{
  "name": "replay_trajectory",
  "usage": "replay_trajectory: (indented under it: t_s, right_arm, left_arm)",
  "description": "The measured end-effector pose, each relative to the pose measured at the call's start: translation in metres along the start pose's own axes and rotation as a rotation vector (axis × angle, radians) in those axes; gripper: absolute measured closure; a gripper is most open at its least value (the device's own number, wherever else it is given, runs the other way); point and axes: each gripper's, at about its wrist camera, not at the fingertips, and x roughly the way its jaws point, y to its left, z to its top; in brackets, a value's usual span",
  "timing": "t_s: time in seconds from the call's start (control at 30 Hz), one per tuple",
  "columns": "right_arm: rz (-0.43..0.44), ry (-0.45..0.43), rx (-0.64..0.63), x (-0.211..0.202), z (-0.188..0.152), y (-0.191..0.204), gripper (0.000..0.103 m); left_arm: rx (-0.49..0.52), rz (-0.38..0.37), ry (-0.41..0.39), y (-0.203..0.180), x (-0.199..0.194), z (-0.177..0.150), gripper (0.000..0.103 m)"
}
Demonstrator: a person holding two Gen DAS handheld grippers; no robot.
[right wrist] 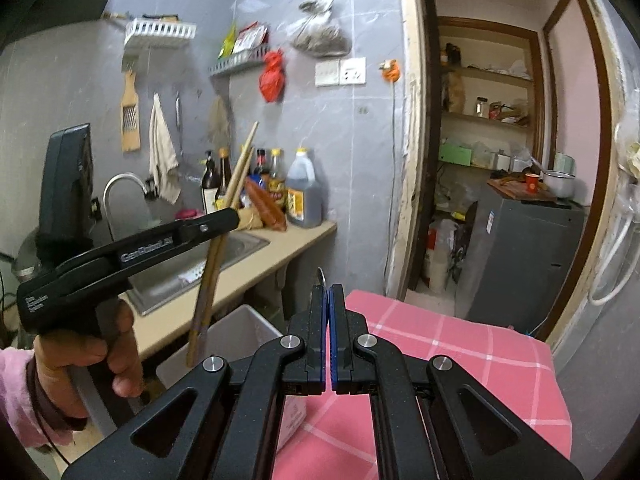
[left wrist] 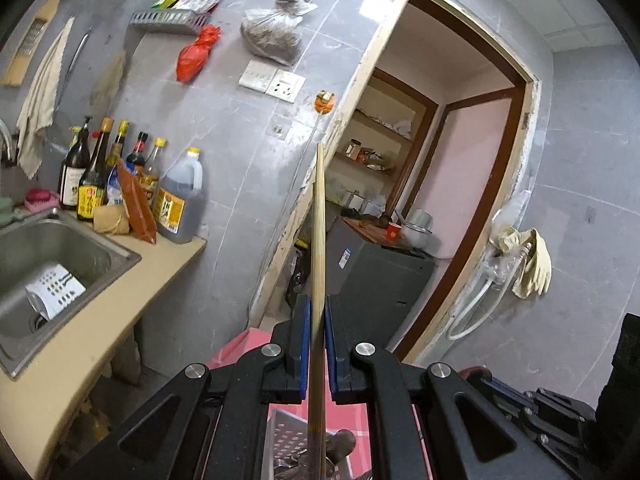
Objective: Organize utensils
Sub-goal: 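Lift and carry the chopsticks and spoon in both tools over the white basket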
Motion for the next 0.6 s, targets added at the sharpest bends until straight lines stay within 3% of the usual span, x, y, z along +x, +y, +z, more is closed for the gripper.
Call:
replay_trajectory:
  t_s: [0.6]
  right_arm:
    - [0.035, 0.094, -0.013, 0.022, -0.022, 0.018, 0.101]
  left_arm:
    - [0.02, 0.045, -0.026, 0.007, -0.01, -0.031, 0.096]
